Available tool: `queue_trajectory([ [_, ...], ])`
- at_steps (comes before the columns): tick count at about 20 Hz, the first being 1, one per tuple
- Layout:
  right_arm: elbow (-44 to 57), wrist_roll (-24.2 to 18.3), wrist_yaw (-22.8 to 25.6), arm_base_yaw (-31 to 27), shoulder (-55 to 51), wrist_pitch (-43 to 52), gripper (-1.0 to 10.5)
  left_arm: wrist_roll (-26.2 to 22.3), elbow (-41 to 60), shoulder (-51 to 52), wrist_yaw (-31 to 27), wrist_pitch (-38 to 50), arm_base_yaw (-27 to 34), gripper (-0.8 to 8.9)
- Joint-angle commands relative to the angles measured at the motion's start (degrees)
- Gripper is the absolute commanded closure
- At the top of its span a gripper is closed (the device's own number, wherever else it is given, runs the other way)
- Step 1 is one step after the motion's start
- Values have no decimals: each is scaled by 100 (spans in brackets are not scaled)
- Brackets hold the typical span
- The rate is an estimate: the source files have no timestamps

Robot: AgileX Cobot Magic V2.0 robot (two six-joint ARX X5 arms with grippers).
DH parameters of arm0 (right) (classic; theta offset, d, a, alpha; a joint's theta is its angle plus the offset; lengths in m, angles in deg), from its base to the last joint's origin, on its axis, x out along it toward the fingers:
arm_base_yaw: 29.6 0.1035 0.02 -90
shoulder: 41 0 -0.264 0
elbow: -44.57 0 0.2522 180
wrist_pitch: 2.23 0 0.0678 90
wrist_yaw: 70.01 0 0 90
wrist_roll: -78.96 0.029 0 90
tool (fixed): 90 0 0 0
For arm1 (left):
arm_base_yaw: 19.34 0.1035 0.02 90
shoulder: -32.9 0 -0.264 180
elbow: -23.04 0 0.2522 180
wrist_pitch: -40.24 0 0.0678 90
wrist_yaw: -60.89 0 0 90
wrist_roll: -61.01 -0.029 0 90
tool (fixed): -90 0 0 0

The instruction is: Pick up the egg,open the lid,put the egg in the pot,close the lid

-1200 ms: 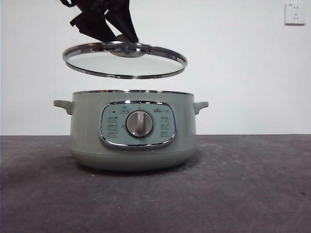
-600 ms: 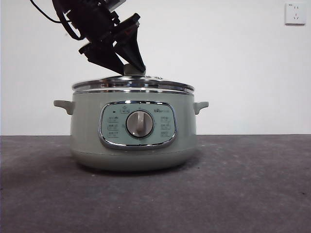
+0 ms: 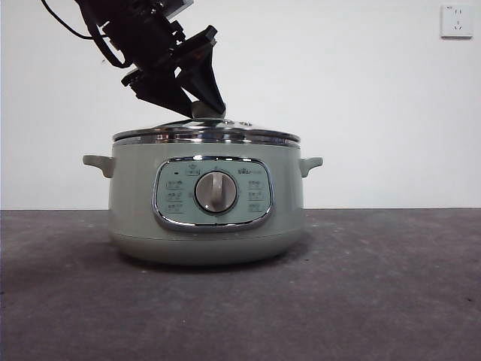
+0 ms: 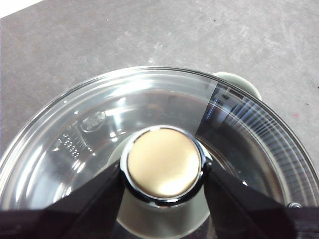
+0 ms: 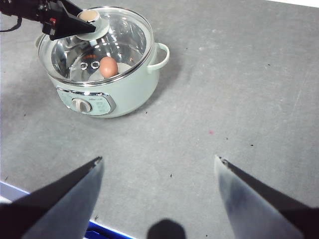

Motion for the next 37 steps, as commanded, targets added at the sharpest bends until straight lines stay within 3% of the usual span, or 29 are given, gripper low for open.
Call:
queue_trajectory([
  [1,39,57,9,9,-15,-131,568,35,129,-33,-57,20,-13,820],
  [10,39,52,9,9,-15,-133,568,85,127,-37,-24,-345,-13,779],
  [13,39,52,7,9,-15,-133,568,149,120,-35,15,-354,-4,459],
  [14,39,55,7,9,-15,-133,568,149,109,-26,13,-361,0,426],
  [18,39,61,7,9,-15,-133,568,153,-72,9,13,-420,2,427],
  [25,39,55,7,9,-15,-131,568,144,-944,323,11,-1458,4,427],
  [31,39,2,7,9,-13,-133,568,149,-1023,1952,2,-2039,79,428],
  [37,39,-105,0,9,-13,-133,568,151,-1023,3578,-7,-3792,79,433],
])
